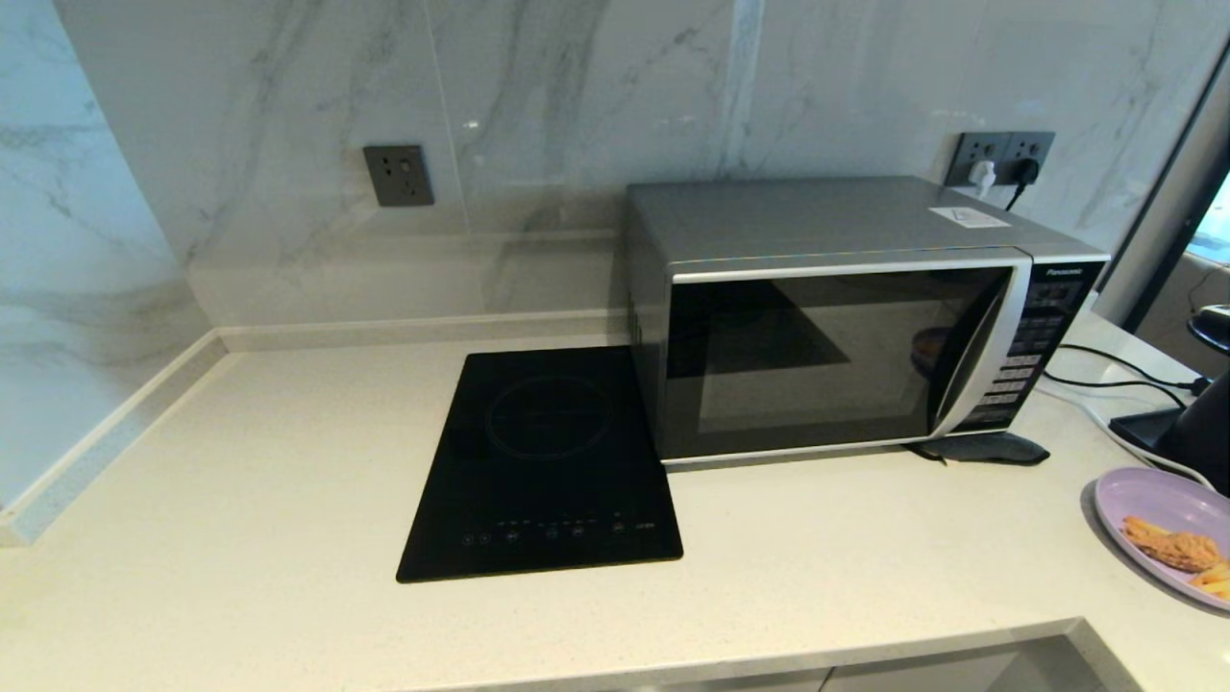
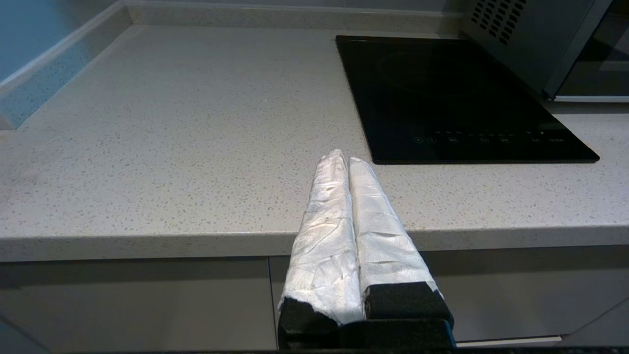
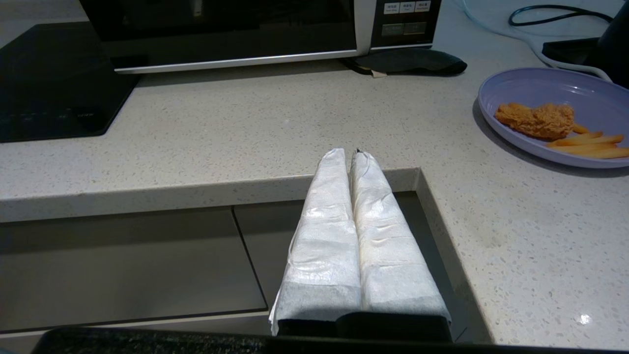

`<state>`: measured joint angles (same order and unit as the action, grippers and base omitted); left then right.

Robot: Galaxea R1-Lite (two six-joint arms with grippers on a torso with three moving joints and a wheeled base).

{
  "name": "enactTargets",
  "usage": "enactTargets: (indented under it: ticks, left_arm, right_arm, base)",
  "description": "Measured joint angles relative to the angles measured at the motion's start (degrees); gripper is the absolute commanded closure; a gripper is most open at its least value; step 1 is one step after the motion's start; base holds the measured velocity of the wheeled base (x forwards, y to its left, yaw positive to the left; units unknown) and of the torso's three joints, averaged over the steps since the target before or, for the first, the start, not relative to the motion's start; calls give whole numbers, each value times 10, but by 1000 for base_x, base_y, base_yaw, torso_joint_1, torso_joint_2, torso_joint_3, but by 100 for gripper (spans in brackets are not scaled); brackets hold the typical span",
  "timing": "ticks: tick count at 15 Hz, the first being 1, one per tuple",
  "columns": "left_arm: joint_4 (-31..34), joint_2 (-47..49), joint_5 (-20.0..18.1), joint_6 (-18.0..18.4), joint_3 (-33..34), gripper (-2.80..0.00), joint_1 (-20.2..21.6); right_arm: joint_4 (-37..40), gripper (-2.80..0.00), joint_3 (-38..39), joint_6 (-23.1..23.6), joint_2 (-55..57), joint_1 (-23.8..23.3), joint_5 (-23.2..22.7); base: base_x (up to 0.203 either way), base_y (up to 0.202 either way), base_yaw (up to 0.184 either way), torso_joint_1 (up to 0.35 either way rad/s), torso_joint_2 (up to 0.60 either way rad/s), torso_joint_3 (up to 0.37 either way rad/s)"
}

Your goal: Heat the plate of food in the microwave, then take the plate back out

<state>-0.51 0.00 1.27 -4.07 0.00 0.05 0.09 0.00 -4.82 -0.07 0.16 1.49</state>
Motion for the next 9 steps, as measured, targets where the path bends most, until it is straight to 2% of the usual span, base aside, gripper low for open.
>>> enactTargets:
  ticks: [9]
  left_arm:
    - [0, 0, 0, 0, 0, 0, 0]
  right_arm:
    - [0, 0, 0, -1, 0, 0, 0]
  base:
    - [0, 0, 0, 0, 0, 0]
